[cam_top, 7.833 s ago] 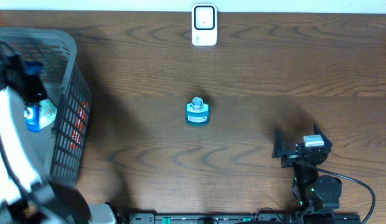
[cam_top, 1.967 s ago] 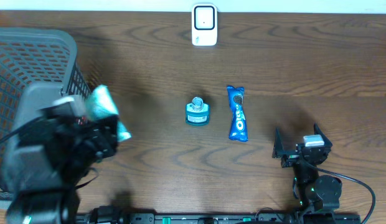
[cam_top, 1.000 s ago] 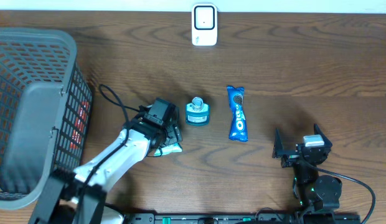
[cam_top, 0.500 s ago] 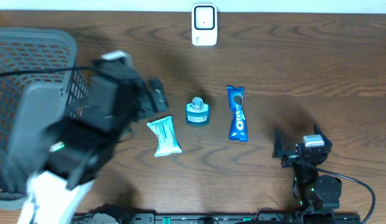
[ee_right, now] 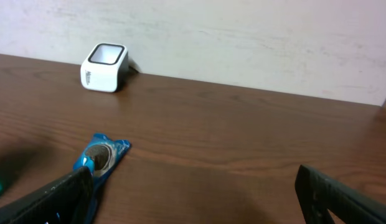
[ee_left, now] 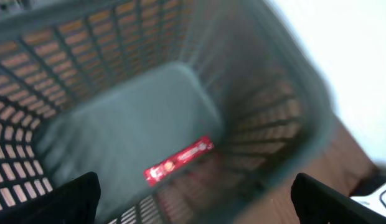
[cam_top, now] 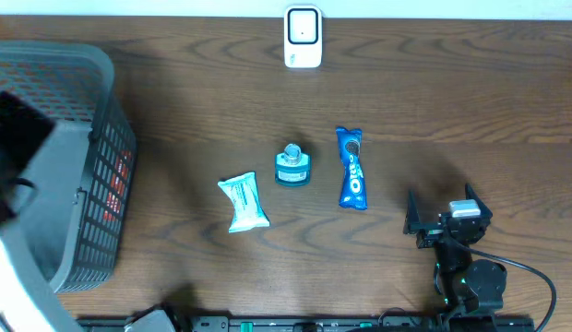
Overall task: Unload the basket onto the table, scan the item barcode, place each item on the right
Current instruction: 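Reach the left gripper into the basket and grasp the red Nescafe stick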
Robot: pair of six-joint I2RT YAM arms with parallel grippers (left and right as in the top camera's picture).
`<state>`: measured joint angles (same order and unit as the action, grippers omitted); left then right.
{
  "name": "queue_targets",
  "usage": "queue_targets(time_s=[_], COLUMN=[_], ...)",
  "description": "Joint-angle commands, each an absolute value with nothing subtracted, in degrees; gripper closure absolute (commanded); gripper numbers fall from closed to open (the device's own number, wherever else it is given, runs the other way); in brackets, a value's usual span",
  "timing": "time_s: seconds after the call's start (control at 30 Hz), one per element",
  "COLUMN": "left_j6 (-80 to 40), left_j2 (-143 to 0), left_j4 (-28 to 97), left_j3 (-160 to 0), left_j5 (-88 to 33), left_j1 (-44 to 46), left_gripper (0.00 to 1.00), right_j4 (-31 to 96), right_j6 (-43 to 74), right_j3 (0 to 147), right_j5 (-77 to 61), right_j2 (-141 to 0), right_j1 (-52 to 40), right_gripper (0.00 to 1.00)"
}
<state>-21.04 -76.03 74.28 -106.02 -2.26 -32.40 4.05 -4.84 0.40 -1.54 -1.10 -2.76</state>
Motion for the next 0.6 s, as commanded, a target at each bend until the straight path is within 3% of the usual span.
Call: queue_targets(time_s=[0.0,0.23,0.57], left_j6=[-10.31,0.34,1.3], left_j2=[-82.56,-90.85,-94.19], left_j4=[77.28,78.96,73.28], left_j3=[-106.08,-99.53,-86.5], left_j5=[-14.09,-14.11,-11.14], left_j1=[-39.42,-38.13,-37.63], left_gripper=[0.02,0.02,0.02], right_j4=[4.27,4.27,4.29], right_j6=[-5.21,-5.21,-5.21], right_j3=[0.32,0.34,0.32], right_j5=[-1.43,-1.43,-1.43], right_j2=[-1.13,-1.13,-1.13], right_j1=[-3.09,-3.09,-3.09], right_gripper=[0.01,0.01,0.01])
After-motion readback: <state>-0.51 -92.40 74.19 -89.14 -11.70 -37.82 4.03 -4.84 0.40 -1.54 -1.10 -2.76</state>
